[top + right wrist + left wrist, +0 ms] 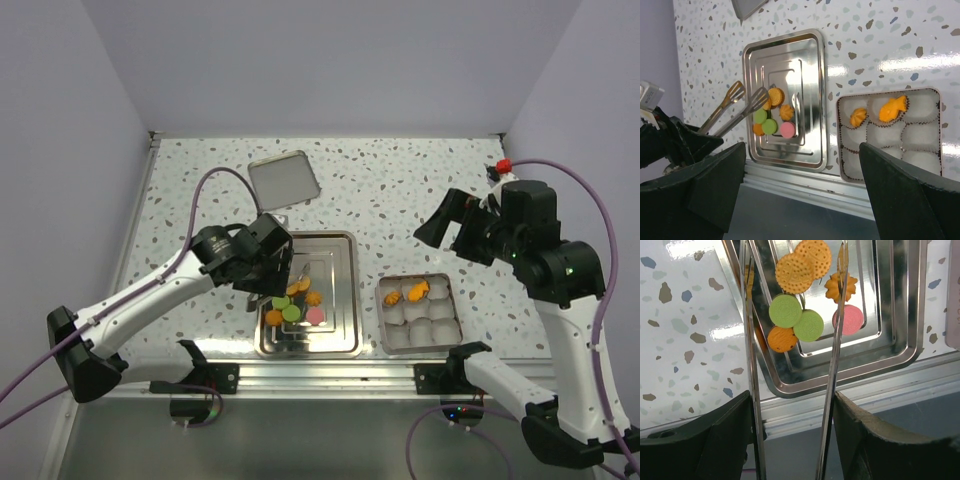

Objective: Pack the cookies

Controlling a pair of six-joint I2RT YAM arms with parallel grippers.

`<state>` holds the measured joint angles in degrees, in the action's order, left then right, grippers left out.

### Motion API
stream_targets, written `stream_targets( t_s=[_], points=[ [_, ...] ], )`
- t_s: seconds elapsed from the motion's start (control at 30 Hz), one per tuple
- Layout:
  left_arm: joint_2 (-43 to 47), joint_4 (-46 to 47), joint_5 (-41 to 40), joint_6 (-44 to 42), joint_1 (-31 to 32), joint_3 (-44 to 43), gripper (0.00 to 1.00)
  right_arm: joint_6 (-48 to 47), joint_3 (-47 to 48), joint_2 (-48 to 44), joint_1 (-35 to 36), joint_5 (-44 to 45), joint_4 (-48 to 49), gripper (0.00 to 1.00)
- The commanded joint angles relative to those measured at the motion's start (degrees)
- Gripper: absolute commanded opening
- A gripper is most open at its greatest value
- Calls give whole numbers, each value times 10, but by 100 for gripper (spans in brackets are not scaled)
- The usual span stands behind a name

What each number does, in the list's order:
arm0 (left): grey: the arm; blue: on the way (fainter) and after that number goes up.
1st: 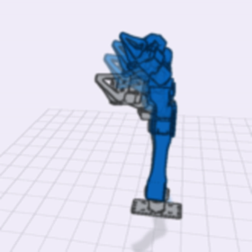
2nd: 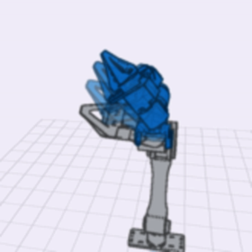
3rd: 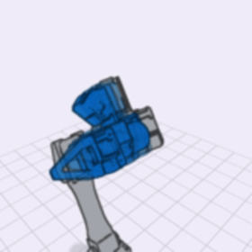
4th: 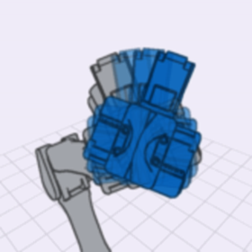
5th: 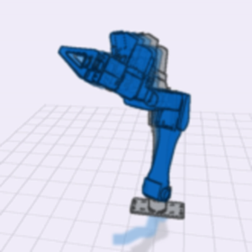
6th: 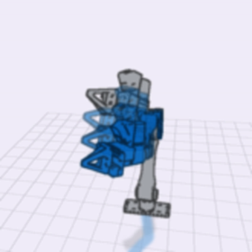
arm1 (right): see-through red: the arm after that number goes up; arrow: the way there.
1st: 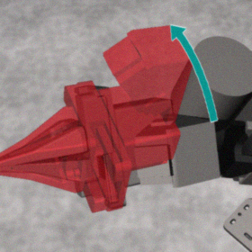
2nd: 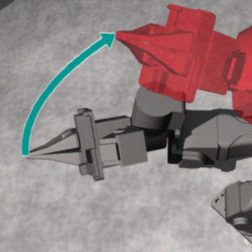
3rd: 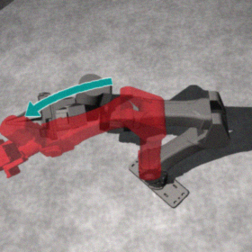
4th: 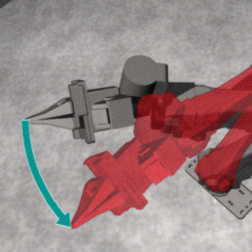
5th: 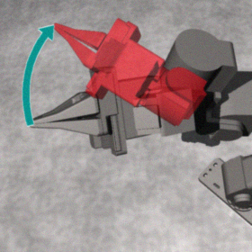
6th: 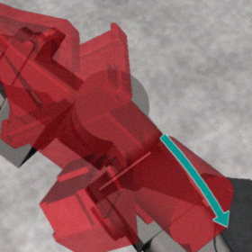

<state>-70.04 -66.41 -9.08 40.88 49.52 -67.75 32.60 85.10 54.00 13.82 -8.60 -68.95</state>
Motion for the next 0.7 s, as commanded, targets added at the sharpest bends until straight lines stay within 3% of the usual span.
stream_targets(
  t_s=[0.0,0.67],
  points=[
    [5,1,9,-12,-3,-21,67,8,-7,-1,1,-12,17,99],
    [-2,60,36,-12,-4,79,62,11,-17,-4,1,-7,20,99]
  ],
)
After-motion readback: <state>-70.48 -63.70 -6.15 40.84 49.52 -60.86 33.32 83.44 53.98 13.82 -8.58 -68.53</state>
